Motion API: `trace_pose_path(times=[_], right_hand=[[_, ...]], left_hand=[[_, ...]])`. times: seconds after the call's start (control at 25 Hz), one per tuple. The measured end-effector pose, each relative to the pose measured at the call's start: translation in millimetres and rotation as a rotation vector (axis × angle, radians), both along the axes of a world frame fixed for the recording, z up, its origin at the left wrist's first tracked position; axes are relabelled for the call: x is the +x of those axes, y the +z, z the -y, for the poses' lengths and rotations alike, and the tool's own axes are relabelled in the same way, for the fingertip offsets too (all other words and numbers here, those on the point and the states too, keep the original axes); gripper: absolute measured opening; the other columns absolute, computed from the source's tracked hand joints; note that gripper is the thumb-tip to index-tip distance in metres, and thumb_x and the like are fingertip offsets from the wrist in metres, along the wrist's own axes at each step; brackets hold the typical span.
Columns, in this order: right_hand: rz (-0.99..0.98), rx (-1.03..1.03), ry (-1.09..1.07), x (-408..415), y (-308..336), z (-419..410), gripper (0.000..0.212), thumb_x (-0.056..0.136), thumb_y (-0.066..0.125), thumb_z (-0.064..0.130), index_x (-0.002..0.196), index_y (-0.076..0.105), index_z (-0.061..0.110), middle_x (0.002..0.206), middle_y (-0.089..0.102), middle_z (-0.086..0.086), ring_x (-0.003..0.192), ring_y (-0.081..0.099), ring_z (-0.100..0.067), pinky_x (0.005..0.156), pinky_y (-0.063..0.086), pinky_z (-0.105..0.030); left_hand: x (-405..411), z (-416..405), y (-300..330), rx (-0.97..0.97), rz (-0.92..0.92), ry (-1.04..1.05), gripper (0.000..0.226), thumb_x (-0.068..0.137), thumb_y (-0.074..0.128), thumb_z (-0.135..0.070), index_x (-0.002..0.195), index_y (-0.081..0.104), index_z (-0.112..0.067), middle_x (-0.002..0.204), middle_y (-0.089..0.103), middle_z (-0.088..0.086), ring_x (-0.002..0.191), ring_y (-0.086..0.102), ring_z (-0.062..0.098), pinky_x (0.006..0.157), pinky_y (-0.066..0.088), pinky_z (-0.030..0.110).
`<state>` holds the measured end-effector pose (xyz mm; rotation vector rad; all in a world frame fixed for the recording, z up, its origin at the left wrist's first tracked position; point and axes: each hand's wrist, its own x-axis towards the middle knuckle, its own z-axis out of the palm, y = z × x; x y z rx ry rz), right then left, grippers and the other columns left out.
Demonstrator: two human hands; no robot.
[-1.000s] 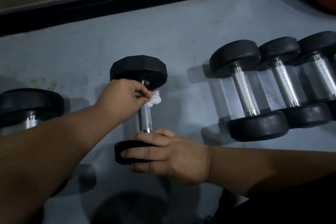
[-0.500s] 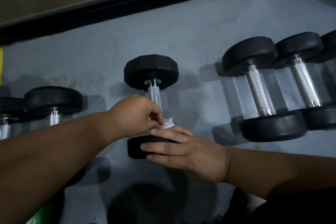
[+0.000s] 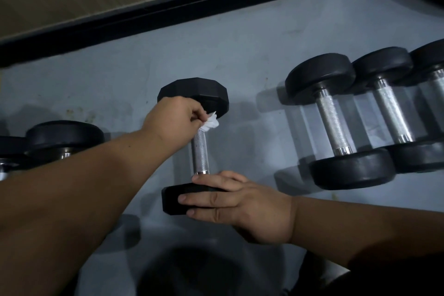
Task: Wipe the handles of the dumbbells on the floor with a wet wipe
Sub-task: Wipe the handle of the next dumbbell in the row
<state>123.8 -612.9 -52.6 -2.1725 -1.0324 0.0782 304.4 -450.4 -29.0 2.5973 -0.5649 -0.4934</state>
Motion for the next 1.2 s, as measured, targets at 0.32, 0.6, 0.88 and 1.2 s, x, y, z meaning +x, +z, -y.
trace_pose_path(times=[0.32, 0.6, 0.88, 1.2], right_hand=[[0.033, -0.031, -0.013, -0.6, -4.0, -0.5, 0.048, 0.097, 0.059, 0.005, 0.143, 0.057, 0.018, 0.159, 0.041, 0.005, 0.155, 0.018, -0.023, 0.118, 0.028, -0.047], [0.012, -0.007, 0.007, 1.9, -0.9, 1.0, 0.051, 0.096, 0.062, 0.003, 0.145, 0.055, 0.017, 0.159, 0.040, 0.004, 0.155, 0.018, -0.024, 0.115, 0.031, -0.046], [0.001, 0.007, 0.005, 2.4, 0.1, 2.9, 0.048, 0.099, 0.059, 0.003, 0.144, 0.056, 0.016, 0.158, 0.042, 0.003, 0.154, 0.019, -0.024, 0.114, 0.032, -0.047], [0.027, -0.035, -0.012, 0.2, -0.5, 2.2, 0.054, 0.094, 0.062, 0.006, 0.145, 0.055, 0.020, 0.161, 0.037, 0.005, 0.155, 0.016, -0.022, 0.107, 0.037, -0.051]], left_hand=[[-49.5, -17.9, 20.5, 0.046, -0.412, -0.202, 0.010, 0.080, 0.078, -0.022, 0.080, 0.077, -0.032, 0.083, 0.074, -0.020, 0.083, 0.067, -0.009, 0.086, 0.056, 0.025], [-22.0, -2.1, 11.4, 0.124, -0.198, -0.241, 0.012, 0.079, 0.076, -0.024, 0.080, 0.074, -0.036, 0.080, 0.072, -0.022, 0.077, 0.065, -0.009, 0.079, 0.057, 0.028], [0.3, 11.8, 5.6, 0.136, 0.031, -0.050, 0.014, 0.082, 0.069, -0.021, 0.084, 0.073, -0.034, 0.088, 0.073, -0.013, 0.086, 0.068, 0.011, 0.079, 0.056, 0.033], [-43.1, -10.2, 17.7, 0.101, -0.366, -0.152, 0.011, 0.079, 0.078, -0.022, 0.076, 0.075, -0.032, 0.081, 0.074, -0.018, 0.079, 0.068, -0.007, 0.083, 0.057, 0.027]])
